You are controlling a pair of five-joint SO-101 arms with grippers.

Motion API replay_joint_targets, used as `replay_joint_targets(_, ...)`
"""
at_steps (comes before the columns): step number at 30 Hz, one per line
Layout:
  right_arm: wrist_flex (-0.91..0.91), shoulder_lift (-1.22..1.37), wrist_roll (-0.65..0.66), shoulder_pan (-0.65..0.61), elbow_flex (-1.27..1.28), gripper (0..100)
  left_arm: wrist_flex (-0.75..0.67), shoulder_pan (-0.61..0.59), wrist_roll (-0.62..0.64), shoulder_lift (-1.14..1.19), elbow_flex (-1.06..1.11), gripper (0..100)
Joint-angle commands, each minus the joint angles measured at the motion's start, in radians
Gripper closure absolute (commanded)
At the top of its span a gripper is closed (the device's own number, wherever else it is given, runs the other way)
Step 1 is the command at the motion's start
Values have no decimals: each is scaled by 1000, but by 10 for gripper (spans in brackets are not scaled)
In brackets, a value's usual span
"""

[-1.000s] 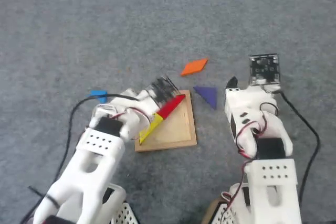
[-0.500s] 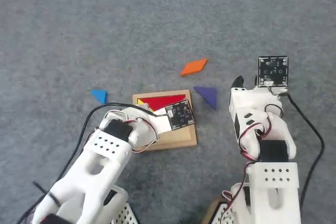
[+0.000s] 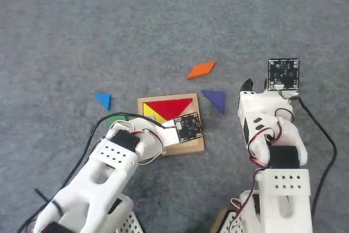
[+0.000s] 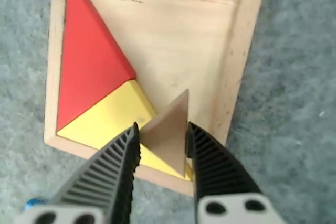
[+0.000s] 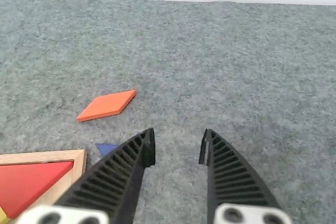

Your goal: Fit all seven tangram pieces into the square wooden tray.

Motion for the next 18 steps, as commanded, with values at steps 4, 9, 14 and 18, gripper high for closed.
replay_joint_targets(4, 10, -30, -5, -51, -28, 844, -49, 3, -14, 150, -76, 988)
replay_joint_targets(9, 10, -30, -5, -53, -26, 844, -26, -14, 5, 235, -137, 988)
replay_joint_targets(14, 10, -30, -3, -56, -26, 844, -28, -17, 0, 229, -130, 988)
replay_joint_targets(18, 10, -30, -3, -56, -26, 844, -11, -18, -32, 229, -128, 988)
